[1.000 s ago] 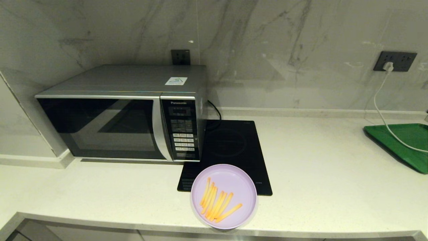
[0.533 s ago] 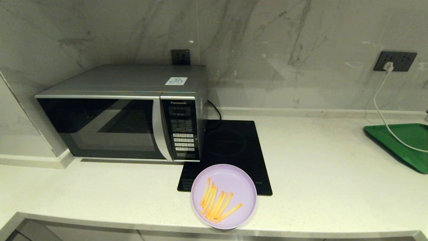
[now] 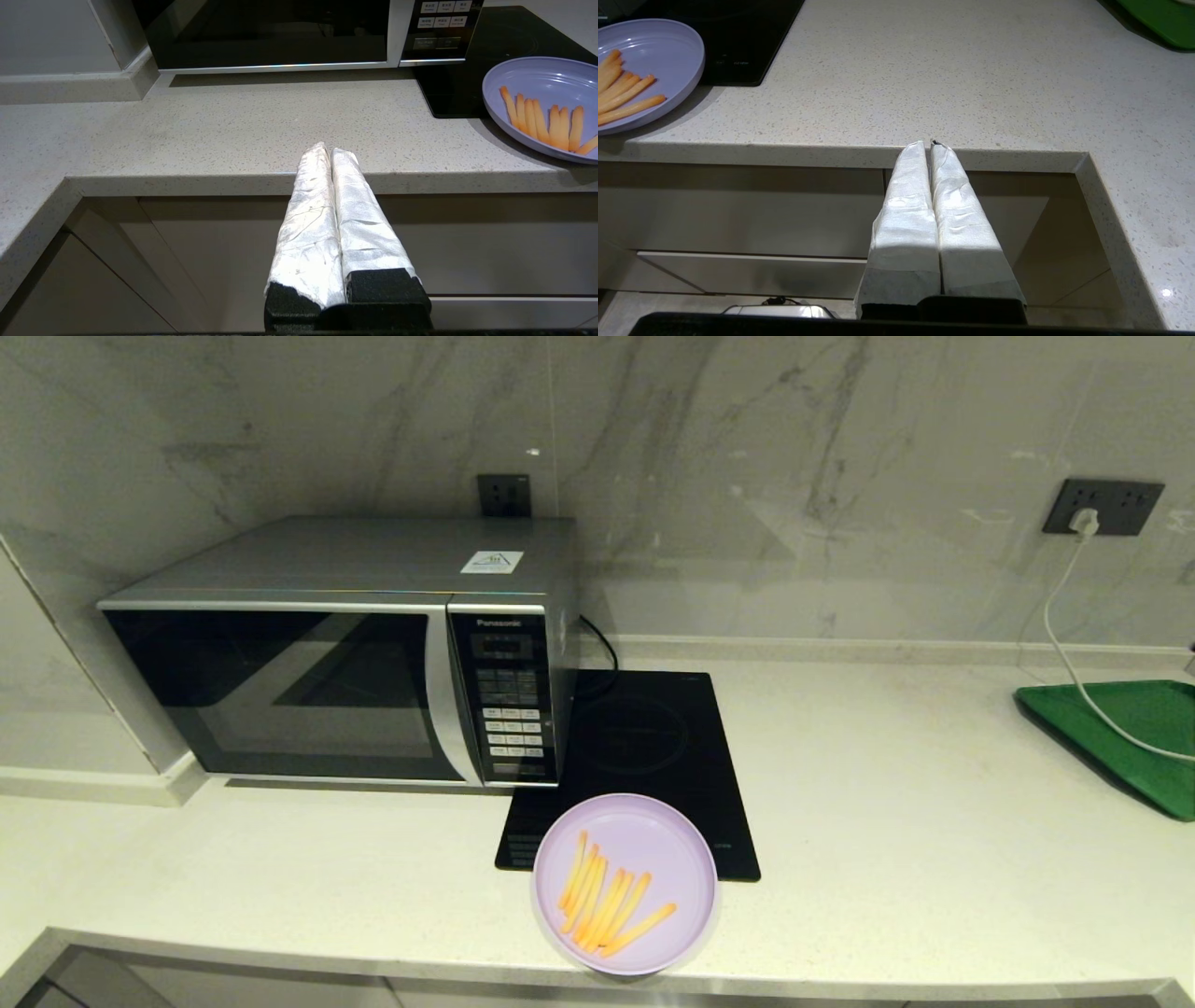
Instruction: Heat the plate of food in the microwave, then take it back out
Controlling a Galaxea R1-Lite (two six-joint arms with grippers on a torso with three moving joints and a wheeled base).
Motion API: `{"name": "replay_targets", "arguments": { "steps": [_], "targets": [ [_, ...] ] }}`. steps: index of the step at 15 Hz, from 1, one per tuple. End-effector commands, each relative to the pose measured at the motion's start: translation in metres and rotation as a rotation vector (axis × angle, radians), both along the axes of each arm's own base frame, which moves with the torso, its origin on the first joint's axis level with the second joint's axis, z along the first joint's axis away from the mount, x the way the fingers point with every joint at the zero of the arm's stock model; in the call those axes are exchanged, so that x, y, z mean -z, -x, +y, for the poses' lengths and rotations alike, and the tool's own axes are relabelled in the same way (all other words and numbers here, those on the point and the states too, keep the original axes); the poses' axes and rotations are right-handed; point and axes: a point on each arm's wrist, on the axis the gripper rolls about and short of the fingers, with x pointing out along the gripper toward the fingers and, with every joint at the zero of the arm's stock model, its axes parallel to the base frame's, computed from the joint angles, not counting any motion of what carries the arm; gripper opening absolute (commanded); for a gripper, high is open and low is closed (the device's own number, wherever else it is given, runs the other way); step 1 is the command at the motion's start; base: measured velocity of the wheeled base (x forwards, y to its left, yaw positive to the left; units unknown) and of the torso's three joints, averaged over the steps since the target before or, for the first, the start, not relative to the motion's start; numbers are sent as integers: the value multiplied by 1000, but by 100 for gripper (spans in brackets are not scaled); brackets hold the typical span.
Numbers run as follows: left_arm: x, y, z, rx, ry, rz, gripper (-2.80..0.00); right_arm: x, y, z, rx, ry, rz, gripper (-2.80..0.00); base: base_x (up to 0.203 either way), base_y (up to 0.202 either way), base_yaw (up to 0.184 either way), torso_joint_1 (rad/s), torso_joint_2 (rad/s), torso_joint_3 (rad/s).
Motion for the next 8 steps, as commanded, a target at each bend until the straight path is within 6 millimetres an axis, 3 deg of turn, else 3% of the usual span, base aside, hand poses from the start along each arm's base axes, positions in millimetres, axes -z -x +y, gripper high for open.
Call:
{"name": "replay_targets", "arguments": {
  "steps": [1, 8],
  "targets": [
    [0, 0, 0, -2, 6, 0, -280, 0, 0, 0, -1, -1, 4, -280, 0, 0, 0, 0, 0, 0],
    [0, 0, 0, -1, 8, 0, -280, 0, 0, 0, -17, 17, 6, -280, 0, 0, 0, 0, 0, 0]
  ]
}}
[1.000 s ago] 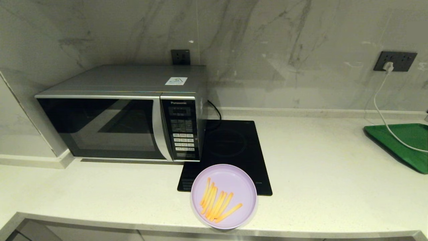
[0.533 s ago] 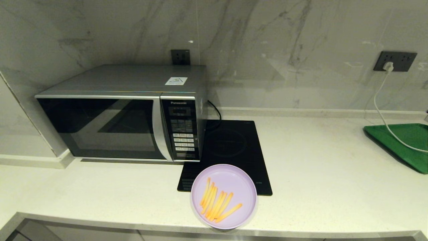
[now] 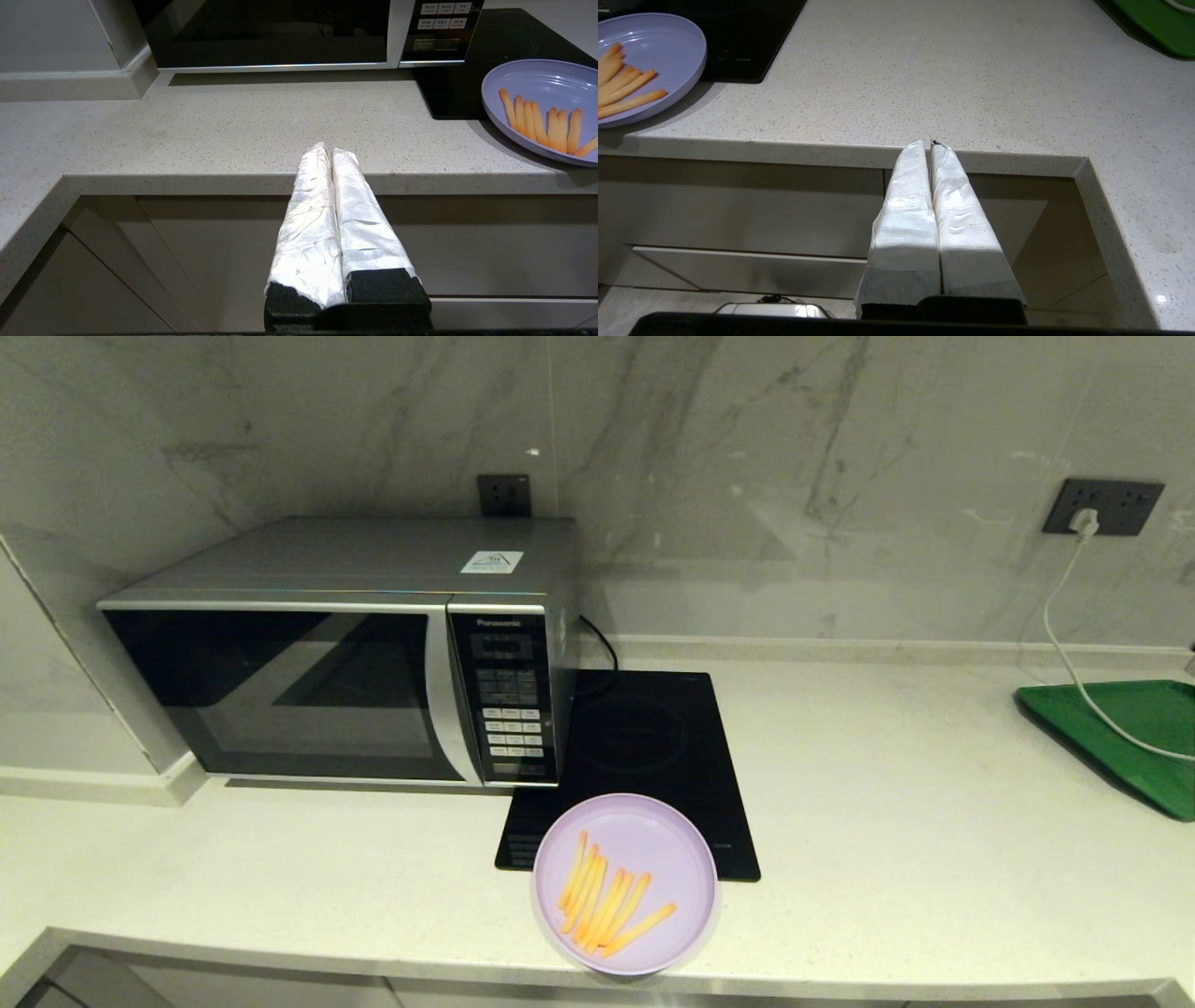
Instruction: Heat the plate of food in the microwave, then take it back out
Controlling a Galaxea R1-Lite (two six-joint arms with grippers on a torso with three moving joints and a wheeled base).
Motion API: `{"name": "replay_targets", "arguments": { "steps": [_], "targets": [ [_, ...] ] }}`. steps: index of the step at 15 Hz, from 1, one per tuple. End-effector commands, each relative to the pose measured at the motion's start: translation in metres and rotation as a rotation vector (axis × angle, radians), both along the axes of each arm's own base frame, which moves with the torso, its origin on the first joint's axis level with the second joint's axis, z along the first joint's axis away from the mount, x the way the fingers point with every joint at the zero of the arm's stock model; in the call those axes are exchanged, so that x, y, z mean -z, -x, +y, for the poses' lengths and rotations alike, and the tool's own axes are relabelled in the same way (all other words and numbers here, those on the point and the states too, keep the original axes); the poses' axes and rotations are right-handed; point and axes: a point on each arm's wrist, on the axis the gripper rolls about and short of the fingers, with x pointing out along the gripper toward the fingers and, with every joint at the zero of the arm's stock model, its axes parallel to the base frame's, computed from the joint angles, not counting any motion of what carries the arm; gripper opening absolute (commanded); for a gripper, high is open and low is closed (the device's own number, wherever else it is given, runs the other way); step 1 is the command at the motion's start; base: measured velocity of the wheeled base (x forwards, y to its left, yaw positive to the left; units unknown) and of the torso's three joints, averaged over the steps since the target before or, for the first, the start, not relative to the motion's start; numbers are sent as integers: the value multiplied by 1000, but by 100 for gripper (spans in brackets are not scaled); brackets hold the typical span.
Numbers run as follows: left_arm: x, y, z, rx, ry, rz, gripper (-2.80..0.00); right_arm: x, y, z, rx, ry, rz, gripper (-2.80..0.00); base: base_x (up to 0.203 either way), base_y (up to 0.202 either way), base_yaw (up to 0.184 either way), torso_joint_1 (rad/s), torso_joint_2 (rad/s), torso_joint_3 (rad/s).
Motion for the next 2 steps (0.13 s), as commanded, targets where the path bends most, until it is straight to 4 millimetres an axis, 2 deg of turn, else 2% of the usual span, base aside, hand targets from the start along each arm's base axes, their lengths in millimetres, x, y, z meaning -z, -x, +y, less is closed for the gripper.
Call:
{"name": "replay_targets", "arguments": {
  "steps": [1, 2],
  "targets": [
    [0, 0, 0, 0, 1, 2, -280, 0, 0, 0, -1, 2, 4, -280, 0, 0, 0, 0, 0, 0],
    [0, 0, 0, 0, 1, 1, -280, 0, 0, 0, -4, 13, 2, -280, 0, 0, 0, 0, 0, 0]
  ]
}}
